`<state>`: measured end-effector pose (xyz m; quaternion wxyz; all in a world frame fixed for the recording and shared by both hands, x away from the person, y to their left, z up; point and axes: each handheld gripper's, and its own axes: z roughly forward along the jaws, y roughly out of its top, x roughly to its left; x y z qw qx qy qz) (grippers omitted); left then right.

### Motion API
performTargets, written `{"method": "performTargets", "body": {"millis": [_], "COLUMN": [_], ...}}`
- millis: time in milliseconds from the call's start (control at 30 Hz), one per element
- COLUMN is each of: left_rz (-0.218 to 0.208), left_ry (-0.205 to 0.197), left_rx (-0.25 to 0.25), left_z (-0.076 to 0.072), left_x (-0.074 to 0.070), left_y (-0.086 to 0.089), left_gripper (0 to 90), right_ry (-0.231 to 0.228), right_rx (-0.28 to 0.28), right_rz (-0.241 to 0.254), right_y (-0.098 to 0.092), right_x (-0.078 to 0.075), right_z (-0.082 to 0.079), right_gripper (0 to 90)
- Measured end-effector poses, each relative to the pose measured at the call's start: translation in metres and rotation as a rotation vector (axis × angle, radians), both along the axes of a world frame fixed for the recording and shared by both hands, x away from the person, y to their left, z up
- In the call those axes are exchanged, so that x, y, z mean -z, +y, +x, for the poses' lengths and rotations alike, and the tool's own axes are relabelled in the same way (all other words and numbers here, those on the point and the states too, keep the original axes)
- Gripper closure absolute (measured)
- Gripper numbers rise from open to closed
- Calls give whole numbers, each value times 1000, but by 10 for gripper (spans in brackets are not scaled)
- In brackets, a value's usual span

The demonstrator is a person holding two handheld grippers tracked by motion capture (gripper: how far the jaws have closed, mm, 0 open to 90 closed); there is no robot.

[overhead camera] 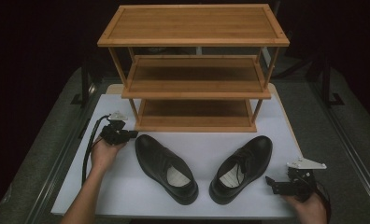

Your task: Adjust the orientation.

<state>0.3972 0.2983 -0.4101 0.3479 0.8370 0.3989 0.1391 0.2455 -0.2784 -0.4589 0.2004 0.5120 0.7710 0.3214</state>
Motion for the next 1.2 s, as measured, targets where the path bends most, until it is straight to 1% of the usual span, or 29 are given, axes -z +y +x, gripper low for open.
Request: {"method": "performTargets", "body": {"millis": [33, 67, 133, 167, 200, 233, 300, 333, 400, 433, 467, 500, 533, 567, 600, 633, 667, 700, 733, 767, 833, 900, 933, 967, 1033, 1200], "left_rz": [-17, -17, -17, -22, -37, -37, -64, -70, -74, -74, -78, -76, -76, -83, -83, -83, -89, -94, -97, -97, -92, -88, -92, -78, -67, -49], "left_ry": [-4, -4, 0, 1, 3, 3, 11, 11, 9, 9, 7, 6, 6, 8, 7, 7, 7, 9, 14, 14, 27, 40, 48, 58, 67, 82], "left_rx": [-4, -4, -7, -7, -1, -1, 8, 6, 11, 11, 18, 25, 25, 39, 45, 45, 59, 68, 93, 93, 128, 152, 166, 193, 210, 231], "left_z": [-6, -6, -15, -19, -27, -27, -37, -48, -60, -60, -71, -76, -76, -86, -91, -91, -98, -101, -108, -108, -116, -121, -123, -123, -121, -118], "left_x": [-3, -3, -7, -8, -10, -10, -10, -10, -10, -10, -8, -8, -8, -6, -6, -6, -4, -3, -1, -1, 4, 7, 8, 11, 14, 19], "left_y": [7, 7, 14, 17, 23, 23, 29, 33, 34, 34, 33, 32, 32, 28, 25, 25, 21, 18, 11, 11, 1, -6, -10, -17, -23, -31], "left_gripper": [900, 900, 900, 900, 900, 900, 900, 900, 900, 900, 900, 900, 900, 900, 900, 900, 900, 900, 900, 900, 900, 900, 900, 900, 900, 900], "right_ry": [0, -1, 0, 0, 0, 0, 0, 0, 0, 0, 0, 0, 0, 1, 0, 0, 0, 0, 0, 0, 0, 1, 1, 1, 1, 0], "right_rx": [0, 0, 0, -1, 0, 0, 0, 0, 0, 0, 0, 0, 0, 1, 1, 1, 0, 0, 0, 0, 0, 0, 0, 0, 0, 0], "right_rz": [0, 0, 0, 0, 0, 0, 0, 1, 1, 0, 0, 0, 0, 2, 1, 1, 1, 1, 1, 1, 1, -1, -1, -1, -1, 0], "right_y": [0, 0, 0, 0, 0, 0, 0, 0, 0, 0, 0, 0, 0, 0, 0, 0, 0, 0, 0, 0, 0, 0, 0, 0, 0, 0], "right_x": [0, 0, 0, 0, 0, 0, 0, 0, 0, 0, 0, 0, 0, 0, 0, 0, 0, 0, 0, 0, 0, 0, 0, 0, 0, 0], "right_z": [0, 0, 0, 0, 0, 0, 0, 0, 0, 0, 0, 0, 0, 0, 0, 0, 0, 0, 0, 0, 0, 0, 0, 0, 0, 0], "right_gripper": [23, 23, 23, 23, 23, 23, 23, 23, 23, 23, 23, 23, 23, 23, 23, 23, 23, 23, 23, 23, 23, 23, 23, 23, 23, 23]}}
